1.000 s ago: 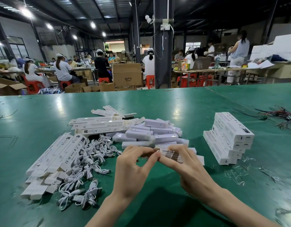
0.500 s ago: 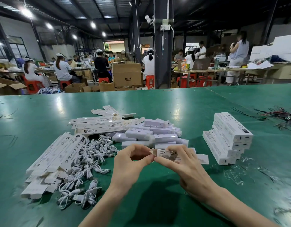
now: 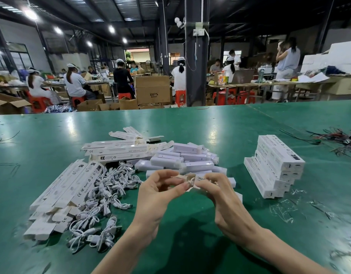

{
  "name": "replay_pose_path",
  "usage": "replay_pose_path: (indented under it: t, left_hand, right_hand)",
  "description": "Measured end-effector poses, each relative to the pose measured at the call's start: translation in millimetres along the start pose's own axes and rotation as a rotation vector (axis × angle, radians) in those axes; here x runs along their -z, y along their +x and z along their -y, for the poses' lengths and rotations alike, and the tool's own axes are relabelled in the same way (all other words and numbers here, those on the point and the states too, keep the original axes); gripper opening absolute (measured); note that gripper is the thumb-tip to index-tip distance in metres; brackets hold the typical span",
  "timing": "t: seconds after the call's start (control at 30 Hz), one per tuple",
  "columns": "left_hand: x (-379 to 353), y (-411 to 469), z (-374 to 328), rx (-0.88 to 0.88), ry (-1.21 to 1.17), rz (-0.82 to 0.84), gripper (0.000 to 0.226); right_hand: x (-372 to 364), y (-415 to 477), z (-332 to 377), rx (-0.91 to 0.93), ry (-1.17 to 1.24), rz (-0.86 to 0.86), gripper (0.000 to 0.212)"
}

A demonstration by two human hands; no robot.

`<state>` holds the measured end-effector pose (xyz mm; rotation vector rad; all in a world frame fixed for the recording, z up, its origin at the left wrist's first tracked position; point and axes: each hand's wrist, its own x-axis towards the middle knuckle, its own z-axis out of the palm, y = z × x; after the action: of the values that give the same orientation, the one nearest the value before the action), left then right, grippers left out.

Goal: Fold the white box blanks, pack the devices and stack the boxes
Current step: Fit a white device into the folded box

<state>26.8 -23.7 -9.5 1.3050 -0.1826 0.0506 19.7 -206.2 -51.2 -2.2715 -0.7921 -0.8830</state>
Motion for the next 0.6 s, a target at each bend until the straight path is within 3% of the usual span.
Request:
replay_pose_path:
  t: [0.13, 0.23, 0.3, 0.4, 0.6]
  left_hand:
    - [-2.7, 3.6, -2.7, 0.269, -0.309, -0.003, 0.058]
    - [-4.0, 0.2, -7.1, 0.536, -0.419, 0.175, 0.036]
    - [-3.3, -0.7, -8.8, 0.622, -0.441, 0.295, 0.024]
    - [-3.5, 2.0, -7.6, 0.574, -0.445, 0.298, 0.023]
    - [-3.5, 3.6, 2.8, 0.374, -0.236, 0.125, 0.024]
  right_hand:
    - [-5.6, -0.3, 1.8, 0.006, 0.179, -0.069, 0.093]
    - [-7.7, -1.4, 2.9, -0.036, 0.292, -0.067, 0.102]
    - [-7.3, -2.9, 0.9, -0.056, 0.243, -0.061, 0.102]
    - [-5.5, -3.8, 0.9, -0.061, 0.137, -0.064, 0.096]
    - [-3.3, -2.3, 4.0, -0.038, -0.04, 0.002, 0.084]
